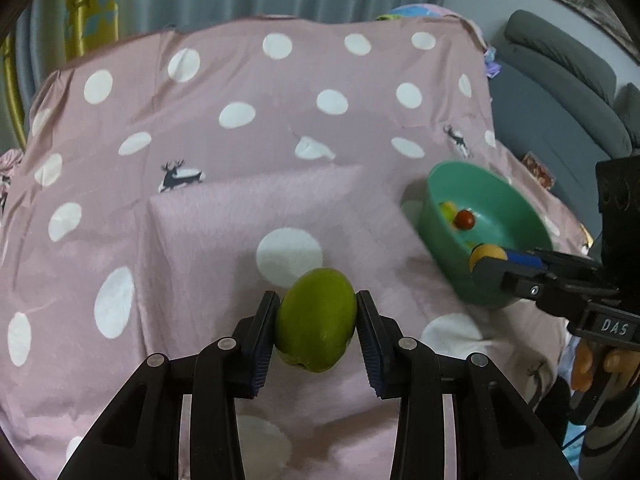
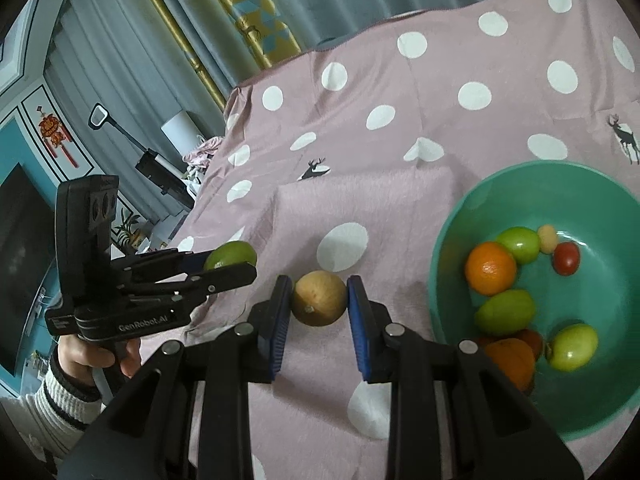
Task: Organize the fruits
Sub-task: 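Carry the green jujube and tan fruit over the green bowl with both tools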
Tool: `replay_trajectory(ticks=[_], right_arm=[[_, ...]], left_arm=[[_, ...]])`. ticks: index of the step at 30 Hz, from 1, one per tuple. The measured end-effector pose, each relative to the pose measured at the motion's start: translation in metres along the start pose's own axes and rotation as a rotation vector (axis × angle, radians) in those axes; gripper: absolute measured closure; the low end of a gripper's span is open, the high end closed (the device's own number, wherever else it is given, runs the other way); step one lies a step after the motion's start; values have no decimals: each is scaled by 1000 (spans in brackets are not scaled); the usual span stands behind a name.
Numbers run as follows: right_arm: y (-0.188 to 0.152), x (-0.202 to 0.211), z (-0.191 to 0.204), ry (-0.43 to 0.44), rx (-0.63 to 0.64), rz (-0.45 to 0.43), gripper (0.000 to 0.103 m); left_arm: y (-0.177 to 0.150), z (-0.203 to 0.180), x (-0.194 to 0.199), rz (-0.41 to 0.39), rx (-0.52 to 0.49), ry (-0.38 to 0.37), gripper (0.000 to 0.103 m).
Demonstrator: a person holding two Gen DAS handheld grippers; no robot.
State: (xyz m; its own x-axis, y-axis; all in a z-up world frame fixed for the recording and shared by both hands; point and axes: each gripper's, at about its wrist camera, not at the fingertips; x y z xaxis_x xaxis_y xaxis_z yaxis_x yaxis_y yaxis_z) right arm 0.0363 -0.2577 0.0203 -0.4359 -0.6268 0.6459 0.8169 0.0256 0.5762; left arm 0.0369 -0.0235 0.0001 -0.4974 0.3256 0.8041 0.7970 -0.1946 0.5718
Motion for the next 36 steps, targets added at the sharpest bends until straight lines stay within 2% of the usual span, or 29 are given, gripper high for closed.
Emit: replay_trajectory(ticks=[12, 27, 36], right_arm=[[-5, 42, -15, -26, -25, -77, 75], [-15, 83, -51, -89, -84, -148, 75], [-19, 94, -71, -116, -126, -169, 75]], left_arm=[[21, -42, 16, -52, -73, -25, 64], [43, -103, 3, -55, -171, -82, 64], [53, -129, -9, -46, -207, -112, 64]])
Point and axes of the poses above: each gripper's, at about its wrist camera, not at the fingertips, and x roughly against the way its jaws point, z to its left, y to its top, and after that the axes turned 4 degrees about z, right-handed
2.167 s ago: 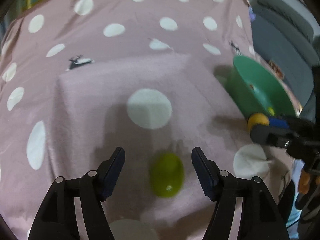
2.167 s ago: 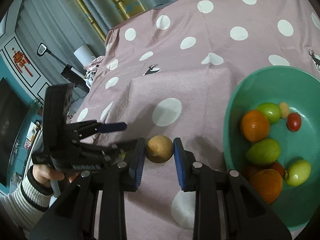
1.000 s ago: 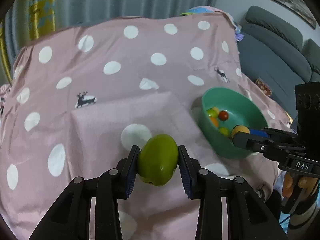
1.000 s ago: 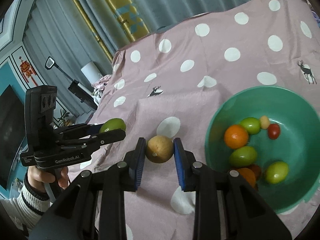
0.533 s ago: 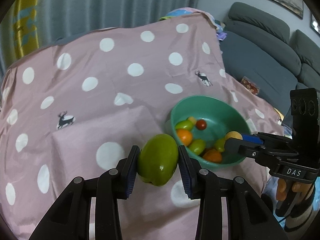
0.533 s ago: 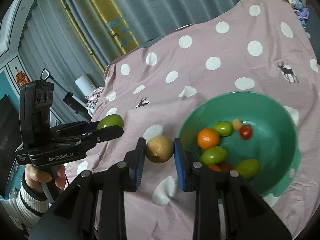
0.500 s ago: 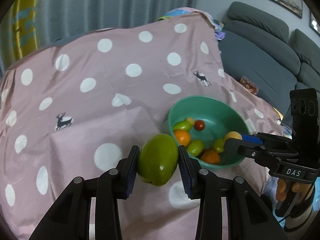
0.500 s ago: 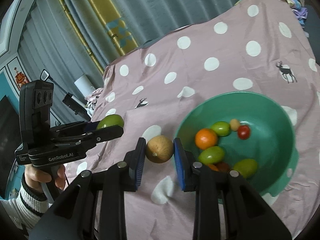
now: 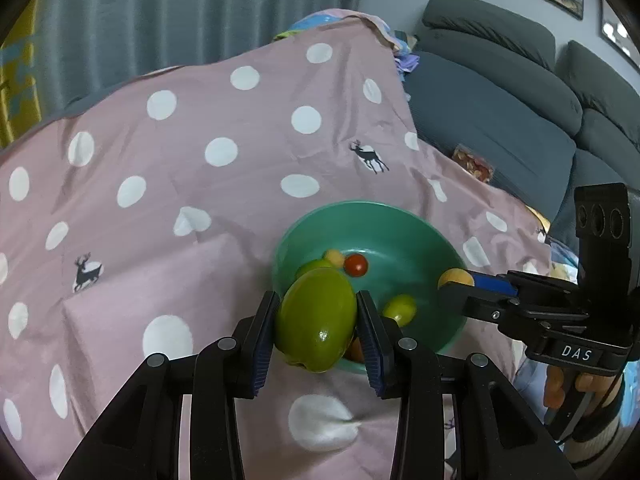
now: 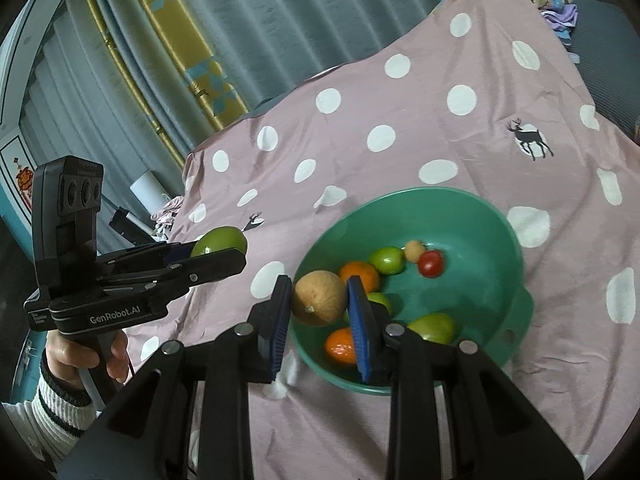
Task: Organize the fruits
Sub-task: 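Carry the green jujube and tan fruit over the green bowl with both tools, then open both tools to release the jujube and tan fruit into the bowl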
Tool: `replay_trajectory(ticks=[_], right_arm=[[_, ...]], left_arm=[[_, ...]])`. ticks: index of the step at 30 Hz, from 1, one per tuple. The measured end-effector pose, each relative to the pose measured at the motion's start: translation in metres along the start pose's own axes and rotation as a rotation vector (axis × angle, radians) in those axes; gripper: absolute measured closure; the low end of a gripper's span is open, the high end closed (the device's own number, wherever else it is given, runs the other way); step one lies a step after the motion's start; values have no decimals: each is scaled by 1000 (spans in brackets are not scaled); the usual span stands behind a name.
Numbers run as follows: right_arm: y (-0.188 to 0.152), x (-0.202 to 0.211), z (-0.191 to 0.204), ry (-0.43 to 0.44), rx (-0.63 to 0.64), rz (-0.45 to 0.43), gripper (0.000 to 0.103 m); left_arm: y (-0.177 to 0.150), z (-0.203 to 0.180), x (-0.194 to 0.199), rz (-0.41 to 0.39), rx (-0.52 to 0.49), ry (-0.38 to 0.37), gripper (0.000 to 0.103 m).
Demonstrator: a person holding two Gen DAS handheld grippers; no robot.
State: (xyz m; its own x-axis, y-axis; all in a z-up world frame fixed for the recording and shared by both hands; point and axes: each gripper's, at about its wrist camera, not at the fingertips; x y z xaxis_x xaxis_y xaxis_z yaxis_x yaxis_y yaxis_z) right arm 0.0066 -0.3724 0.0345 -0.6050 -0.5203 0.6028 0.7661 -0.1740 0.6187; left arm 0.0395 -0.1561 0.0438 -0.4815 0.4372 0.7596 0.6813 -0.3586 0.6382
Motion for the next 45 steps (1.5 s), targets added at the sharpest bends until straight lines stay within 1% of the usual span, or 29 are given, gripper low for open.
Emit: replay_trajectory(ticks=[8, 12, 20, 24, 27, 36, 39, 42, 44, 45], right_arm=[[-1, -3, -14, -15, -19, 11, 75], [-3, -9, -22, -29, -31, 37, 75], [-5, -21, -31, -76, -25, 78, 74], [-5, -26, -32, -111, -11, 93, 74], [-5, -28, -33, -130, -4, 101, 74], [-5, -28, -34, -136, -4, 107, 74], [-6, -30, -33, -155, 3, 115, 74], [-6, -33, -32, -193, 16, 135, 72], [-6, -31, -33, -199, 2, 132, 64], [-5, -29, -32, -205, 0, 128, 57]], left_arm=[[9, -13, -19, 28, -23, -21, 64], [12, -20, -34, 50, -37, -27, 64], [12, -34, -67, 116, -73, -40, 64], [11, -35, -77, 140, -80, -31, 64], [10, -36, -82, 150, -91, -15, 64], [7, -38, -89, 171, -100, -13, 64], [7, -38, -90, 177, -100, -6, 64], [7, -39, -90, 171, -103, 16, 64], [8, -40, -85, 162, -101, 27, 63], [9, -40, -83, 158, -101, 31, 60]])
Point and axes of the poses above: each gripper's, at about its wrist camera, not at the fingertips, and x roughly against the way its jaws point, z to its left, y to its top, and after that the axes turned 4 degrees about z, right-handed
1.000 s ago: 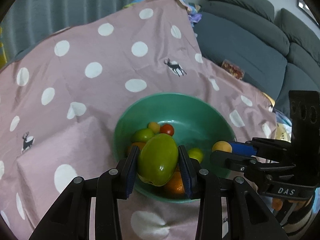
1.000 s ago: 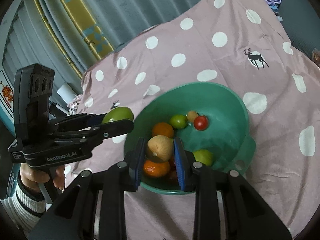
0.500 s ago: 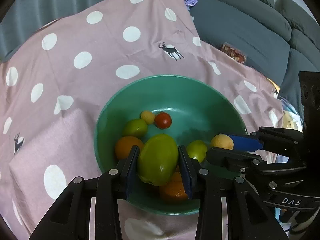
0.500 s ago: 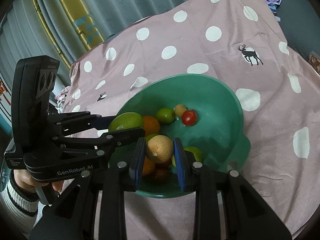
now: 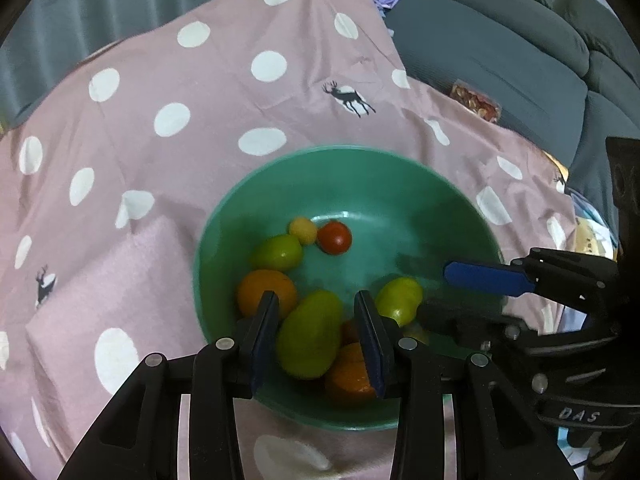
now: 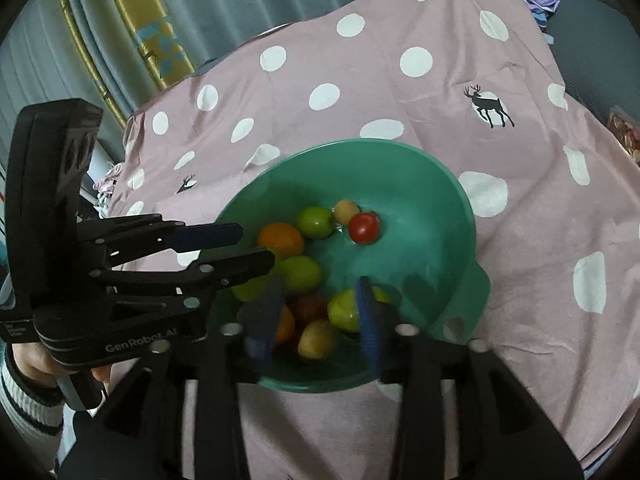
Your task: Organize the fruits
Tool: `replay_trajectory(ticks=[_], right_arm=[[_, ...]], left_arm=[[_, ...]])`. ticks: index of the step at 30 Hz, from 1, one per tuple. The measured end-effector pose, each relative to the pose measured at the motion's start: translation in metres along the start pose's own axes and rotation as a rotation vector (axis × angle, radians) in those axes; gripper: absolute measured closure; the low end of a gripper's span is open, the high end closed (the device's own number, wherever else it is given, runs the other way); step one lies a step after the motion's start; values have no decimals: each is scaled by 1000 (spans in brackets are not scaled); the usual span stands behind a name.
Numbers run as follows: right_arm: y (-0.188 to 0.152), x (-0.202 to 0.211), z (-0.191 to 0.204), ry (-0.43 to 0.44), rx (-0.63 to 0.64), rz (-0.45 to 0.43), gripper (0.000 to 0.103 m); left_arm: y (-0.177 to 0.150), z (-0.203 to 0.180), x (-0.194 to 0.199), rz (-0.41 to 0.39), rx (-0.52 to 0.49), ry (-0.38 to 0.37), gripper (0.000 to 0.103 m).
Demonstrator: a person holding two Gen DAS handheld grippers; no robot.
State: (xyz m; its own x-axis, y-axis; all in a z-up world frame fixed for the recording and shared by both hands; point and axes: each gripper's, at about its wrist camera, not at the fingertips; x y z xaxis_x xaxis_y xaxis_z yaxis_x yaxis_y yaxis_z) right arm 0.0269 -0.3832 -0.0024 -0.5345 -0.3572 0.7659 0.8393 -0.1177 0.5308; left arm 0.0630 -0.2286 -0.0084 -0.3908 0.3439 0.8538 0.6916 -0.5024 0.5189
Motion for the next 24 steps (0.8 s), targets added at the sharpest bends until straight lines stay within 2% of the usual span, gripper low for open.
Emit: replay_trajectory(ticks=[2, 5, 7, 10, 13, 16, 19, 24], right_arm=[[0, 5, 3, -18, 6, -10, 50], [-1, 19, 9, -60, 28, -29, 35], [-1, 28, 12, -94, 41, -38, 18], [-1, 42, 18, -148, 68, -47, 4], [-2, 52, 24, -179, 98, -41, 0], [-3, 57, 28, -185, 119, -34, 0], [-5, 61, 29, -176, 113, -33, 0], [-7, 65, 31, -175, 105, -28, 0]], left_arm=[[0, 0, 8, -9, 5, 26, 38], [-1, 3, 25, -40, 31, 61, 23], [-2, 8, 37, -63, 62, 72, 14], [-4, 14, 53, -92, 104, 97, 2], [-7, 18, 70, -118, 153, 113, 1], [-8, 20, 79, -104, 192, 97, 1], [-10, 16, 82, -90, 189, 158, 1], [-12, 13, 90, -98, 199, 98, 1]])
Point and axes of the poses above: each gripper's, at about its wrist camera, not at the fingertips, and x roughly against the way its jaws point, z to its left, y to its top, and after that the axes turned 4 degrees about z, right-handed
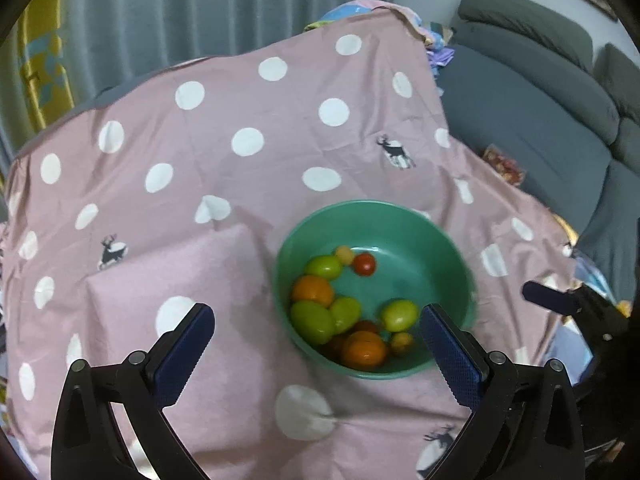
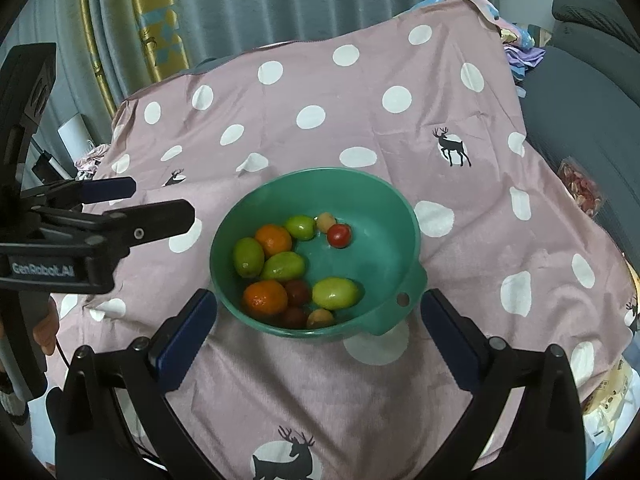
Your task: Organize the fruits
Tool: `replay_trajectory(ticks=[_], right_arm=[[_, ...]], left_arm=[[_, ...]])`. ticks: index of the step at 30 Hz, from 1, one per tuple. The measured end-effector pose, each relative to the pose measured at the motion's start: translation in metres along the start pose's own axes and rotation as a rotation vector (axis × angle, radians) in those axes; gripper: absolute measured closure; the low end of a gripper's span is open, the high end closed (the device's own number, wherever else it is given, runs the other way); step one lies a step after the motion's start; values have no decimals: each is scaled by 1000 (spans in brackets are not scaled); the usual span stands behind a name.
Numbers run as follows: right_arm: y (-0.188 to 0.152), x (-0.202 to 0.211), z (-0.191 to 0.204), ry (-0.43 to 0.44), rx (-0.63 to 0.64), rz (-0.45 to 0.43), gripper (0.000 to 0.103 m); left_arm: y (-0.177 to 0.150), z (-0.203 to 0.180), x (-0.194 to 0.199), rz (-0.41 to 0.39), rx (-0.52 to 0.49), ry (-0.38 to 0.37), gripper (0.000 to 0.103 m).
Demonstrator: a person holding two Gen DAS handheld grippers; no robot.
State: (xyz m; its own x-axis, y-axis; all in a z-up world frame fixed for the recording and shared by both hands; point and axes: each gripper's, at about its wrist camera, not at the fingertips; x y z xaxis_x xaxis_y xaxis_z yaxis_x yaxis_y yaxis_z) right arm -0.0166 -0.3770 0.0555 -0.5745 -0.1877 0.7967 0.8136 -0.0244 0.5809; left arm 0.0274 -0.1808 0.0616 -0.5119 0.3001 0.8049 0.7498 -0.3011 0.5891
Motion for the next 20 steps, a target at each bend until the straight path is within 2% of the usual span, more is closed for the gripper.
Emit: replay_trajectory(ticks=[10, 20], right_arm=[[3, 10, 2, 8, -5, -23, 0], [4, 7, 2, 15, -15, -20, 0]], left_arm=[[1, -7, 10, -33, -16, 102, 1], [0, -7, 12, -50, -27, 108, 1]])
Point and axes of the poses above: each gripper's, at about its wrist camera, not at the fingertips, and x roughly against the way its jaws point, z to its left, y to its top, and after that the axes turned 4 degrees about z, right-handed
